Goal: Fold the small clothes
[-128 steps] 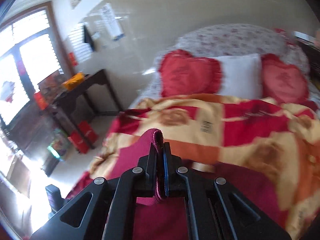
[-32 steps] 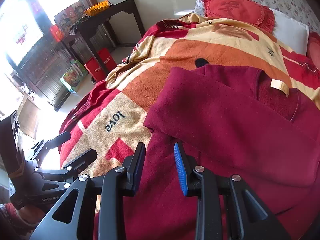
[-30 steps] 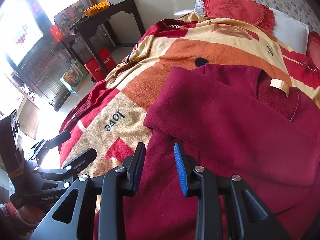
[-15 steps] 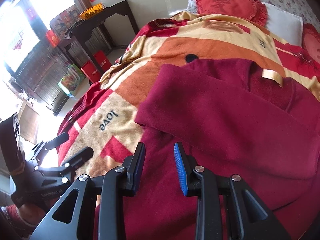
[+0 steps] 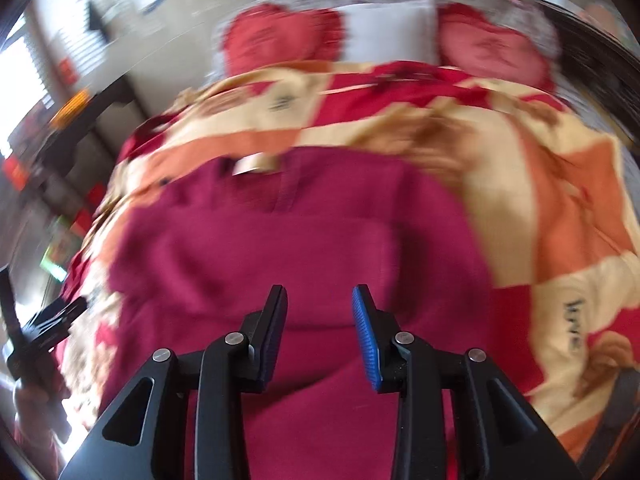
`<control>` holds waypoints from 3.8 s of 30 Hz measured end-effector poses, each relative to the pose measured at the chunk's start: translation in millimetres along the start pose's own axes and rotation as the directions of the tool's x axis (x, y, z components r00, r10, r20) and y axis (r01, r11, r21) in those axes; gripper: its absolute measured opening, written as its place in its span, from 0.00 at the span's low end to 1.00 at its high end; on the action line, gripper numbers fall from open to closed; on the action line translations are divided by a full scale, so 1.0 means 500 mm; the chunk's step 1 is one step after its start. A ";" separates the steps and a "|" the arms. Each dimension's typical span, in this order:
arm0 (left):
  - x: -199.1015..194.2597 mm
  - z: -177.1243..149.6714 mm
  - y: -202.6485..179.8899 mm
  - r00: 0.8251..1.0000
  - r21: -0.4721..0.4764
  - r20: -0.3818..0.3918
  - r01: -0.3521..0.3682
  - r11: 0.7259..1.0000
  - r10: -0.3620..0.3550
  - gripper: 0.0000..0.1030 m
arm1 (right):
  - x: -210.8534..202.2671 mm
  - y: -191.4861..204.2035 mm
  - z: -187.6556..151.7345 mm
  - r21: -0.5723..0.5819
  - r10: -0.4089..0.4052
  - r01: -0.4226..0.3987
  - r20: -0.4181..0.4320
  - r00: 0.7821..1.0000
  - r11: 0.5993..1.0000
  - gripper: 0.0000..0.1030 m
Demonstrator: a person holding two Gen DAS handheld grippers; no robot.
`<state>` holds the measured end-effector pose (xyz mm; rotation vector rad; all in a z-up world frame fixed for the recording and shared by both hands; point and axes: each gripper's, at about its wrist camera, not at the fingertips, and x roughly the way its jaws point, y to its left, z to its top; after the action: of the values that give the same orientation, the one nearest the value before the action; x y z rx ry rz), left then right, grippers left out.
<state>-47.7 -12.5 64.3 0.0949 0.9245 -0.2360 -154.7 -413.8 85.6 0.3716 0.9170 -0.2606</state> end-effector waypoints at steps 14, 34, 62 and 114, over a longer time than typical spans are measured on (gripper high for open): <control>0.104 0.047 -0.085 0.999 0.052 -0.022 -0.044 0.998 0.045 0.97 | 0.085 -0.001 0.058 -0.147 -0.119 0.135 0.110 0.987 0.980 0.00; -0.013 -0.017 -0.084 1.000 0.144 -0.013 0.021 0.989 -0.020 0.97 | -0.078 -0.072 -0.155 0.041 0.068 -0.064 -0.111 0.991 0.997 0.13; -0.076 0.006 0.032 0.998 0.022 0.042 0.047 0.999 -0.048 0.97 | 0.005 0.244 0.014 -0.160 0.256 -0.253 0.001 0.967 0.954 0.00; 0.088 0.106 -0.133 0.996 0.139 -0.035 0.091 0.986 -0.087 0.55 | 0.021 -0.091 -0.015 0.021 0.073 -0.075 0.067 0.995 0.997 0.09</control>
<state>3.0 -93.8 62.3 0.1874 0.9415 -0.3833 -170.9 -452.4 63.6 0.4150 0.8336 -0.2146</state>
